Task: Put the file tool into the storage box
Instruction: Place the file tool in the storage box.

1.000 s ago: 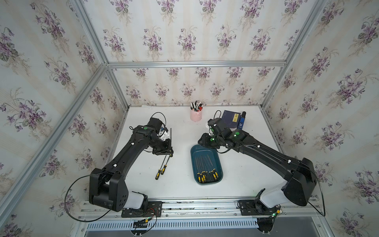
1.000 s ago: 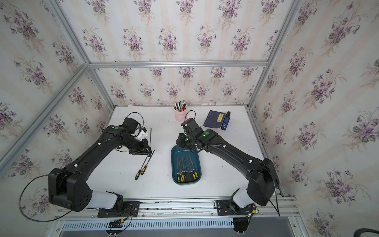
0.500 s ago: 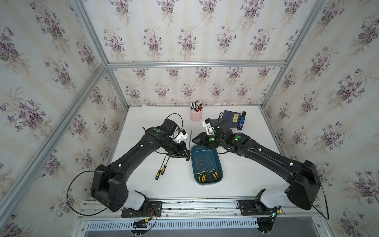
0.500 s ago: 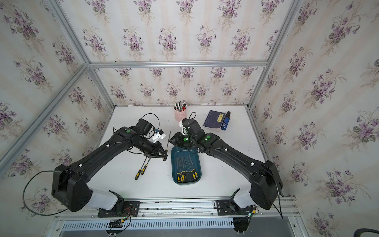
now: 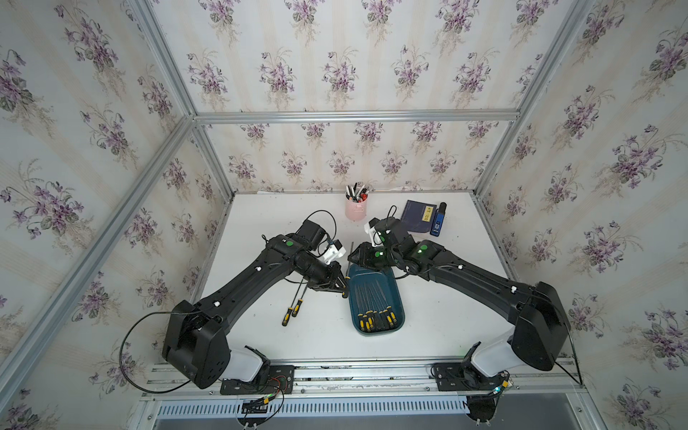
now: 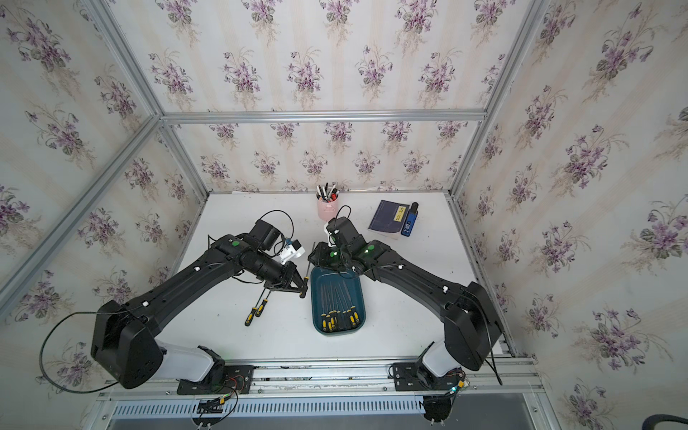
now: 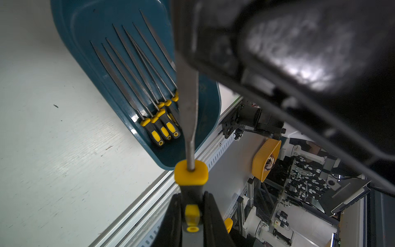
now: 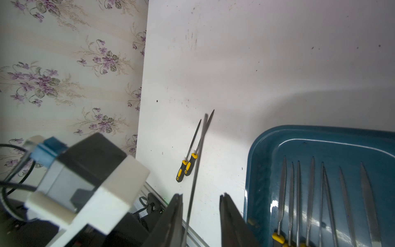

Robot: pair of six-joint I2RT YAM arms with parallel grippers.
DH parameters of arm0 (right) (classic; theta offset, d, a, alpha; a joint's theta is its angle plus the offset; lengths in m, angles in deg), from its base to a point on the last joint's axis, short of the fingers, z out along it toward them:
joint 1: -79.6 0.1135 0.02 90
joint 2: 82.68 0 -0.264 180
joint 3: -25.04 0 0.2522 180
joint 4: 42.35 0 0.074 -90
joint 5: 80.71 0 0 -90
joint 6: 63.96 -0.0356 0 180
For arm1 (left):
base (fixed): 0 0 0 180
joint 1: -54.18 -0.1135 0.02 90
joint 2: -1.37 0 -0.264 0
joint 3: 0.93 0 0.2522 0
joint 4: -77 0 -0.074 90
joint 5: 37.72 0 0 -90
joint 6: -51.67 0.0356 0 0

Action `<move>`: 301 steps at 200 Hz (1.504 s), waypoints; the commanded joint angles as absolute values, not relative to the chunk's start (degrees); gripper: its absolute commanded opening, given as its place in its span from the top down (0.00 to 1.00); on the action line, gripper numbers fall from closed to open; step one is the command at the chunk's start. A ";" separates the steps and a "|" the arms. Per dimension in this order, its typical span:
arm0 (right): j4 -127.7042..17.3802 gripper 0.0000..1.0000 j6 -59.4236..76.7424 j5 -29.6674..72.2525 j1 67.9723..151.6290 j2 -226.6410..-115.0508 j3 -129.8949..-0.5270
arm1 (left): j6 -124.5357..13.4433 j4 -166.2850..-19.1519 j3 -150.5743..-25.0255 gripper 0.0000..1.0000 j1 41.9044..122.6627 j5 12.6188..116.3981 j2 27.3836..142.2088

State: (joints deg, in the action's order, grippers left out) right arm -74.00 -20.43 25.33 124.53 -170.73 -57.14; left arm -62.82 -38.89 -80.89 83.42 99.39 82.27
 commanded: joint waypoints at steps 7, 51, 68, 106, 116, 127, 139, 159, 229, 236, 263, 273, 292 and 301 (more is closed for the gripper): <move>-73.37 0.72 -19.74 24.31 124.45 -172.39 -58.25 | -62.69 -40.21 -80.22 0.96 83.70 101.57 80.65; -74.24 1.00 -18.90 24.70 124.47 -172.77 -59.59 | -63.29 -41.71 -78.86 0.96 83.68 103.28 80.47; -77.41 1.00 -17.32 24.37 124.46 -172.80 -61.00 | -63.48 -41.59 -78.87 0.91 83.59 102.37 80.63; -89.17 1.00 -10.40 19.71 124.42 -173.07 -63.96 | -66.06 -42.13 -79.75 0.16 82.06 99.22 80.52; -92.75 1.00 -8.42 17.13 124.26 -173.46 -64.12 | -66.65 -41.95 -79.93 0.06 81.09 98.34 80.22; -95.59 1.00 -6.73 15.25 123.95 -174.05 -63.34 | -67.29 -42.05 -79.95 0.00 79.71 97.93 79.95; -97.19 1.00 -5.26 14.38 123.81 -175.03 -62.17 | -67.34 -41.62 -79.85 0.00 78.53 96.88 79.90; -97.64 1.00 -4.18 15.07 123.89 -177.05 -60.31 | -66.98 -40.61 -79.87 0.00 77.82 95.26 80.27; -93.61 1.00 -5.22 15.91 125.25 -180.96 -56.96 | -66.80 -40.36 -76.43 0.00 76.53 92.15 78.98; -93.11 1.00 -5.61 16.15 125.52 -181.36 -56.75 | -66.86 -40.37 -76.02 0.00 76.50 91.76 78.89; -92.07 1.00 -6.87 15.68 126.76 -182.91 -56.03 | -66.76 -40.32 -74.59 0.00 75.65 91.24 78.28; -91.43 1.00 -7.51 15.62 126.97 -183.16 -55.46 | -66.62 -40.33 -74.21 0.00 75.45 91.17 77.98; -90.24 1.00 -8.35 15.62 127.22 -183.64 -54.52 | -66.28 -40.11 -73.72 0.00 74.95 91.04 77.86; -89.70 1.00 -8.71 15.62 127.30 -183.85 -54.14 | -66.14 -40.08 -73.59 0.00 74.82 91.08 77.84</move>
